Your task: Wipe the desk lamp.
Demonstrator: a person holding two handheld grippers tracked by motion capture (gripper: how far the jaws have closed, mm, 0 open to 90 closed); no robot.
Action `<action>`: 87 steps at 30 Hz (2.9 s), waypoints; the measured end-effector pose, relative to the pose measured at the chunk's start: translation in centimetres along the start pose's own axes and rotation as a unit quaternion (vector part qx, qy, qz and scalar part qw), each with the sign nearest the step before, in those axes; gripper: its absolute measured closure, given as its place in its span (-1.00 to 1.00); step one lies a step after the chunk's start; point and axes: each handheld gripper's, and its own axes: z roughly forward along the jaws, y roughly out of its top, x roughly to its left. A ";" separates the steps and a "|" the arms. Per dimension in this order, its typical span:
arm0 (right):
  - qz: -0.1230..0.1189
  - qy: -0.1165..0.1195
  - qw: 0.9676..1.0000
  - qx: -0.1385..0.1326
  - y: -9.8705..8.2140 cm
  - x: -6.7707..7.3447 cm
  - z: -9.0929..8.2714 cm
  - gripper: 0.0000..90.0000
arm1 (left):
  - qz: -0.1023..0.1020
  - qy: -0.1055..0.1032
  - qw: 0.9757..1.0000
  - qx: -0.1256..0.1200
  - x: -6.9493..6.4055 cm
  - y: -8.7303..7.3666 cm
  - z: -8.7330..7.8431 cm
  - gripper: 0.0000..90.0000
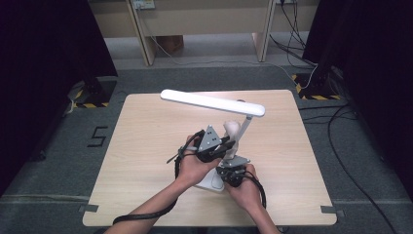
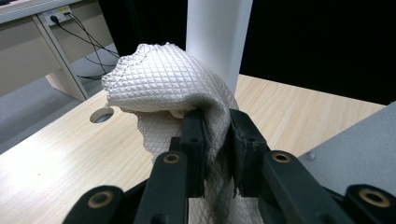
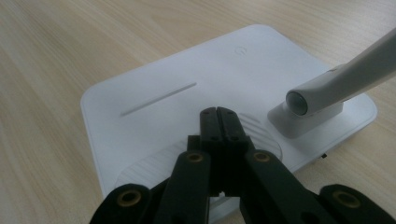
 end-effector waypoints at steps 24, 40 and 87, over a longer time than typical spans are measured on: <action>0.006 0.002 1.000 0.000 -0.1 0.1 0.0 1.00 | -0.004 -0.007 1.000 0.009 0.7 -2.0 0.8 0.71; 0.006 0.002 1.000 0.000 -0.1 0.1 0.0 1.00 | -0.012 -0.009 1.000 0.021 1.1 -3.6 1.3 0.70; 0.021 0.018 1.000 -0.004 -0.1 -0.2 0.0 0.82 | -0.061 -0.025 0.993 0.096 3.1 -8.3 2.0 0.72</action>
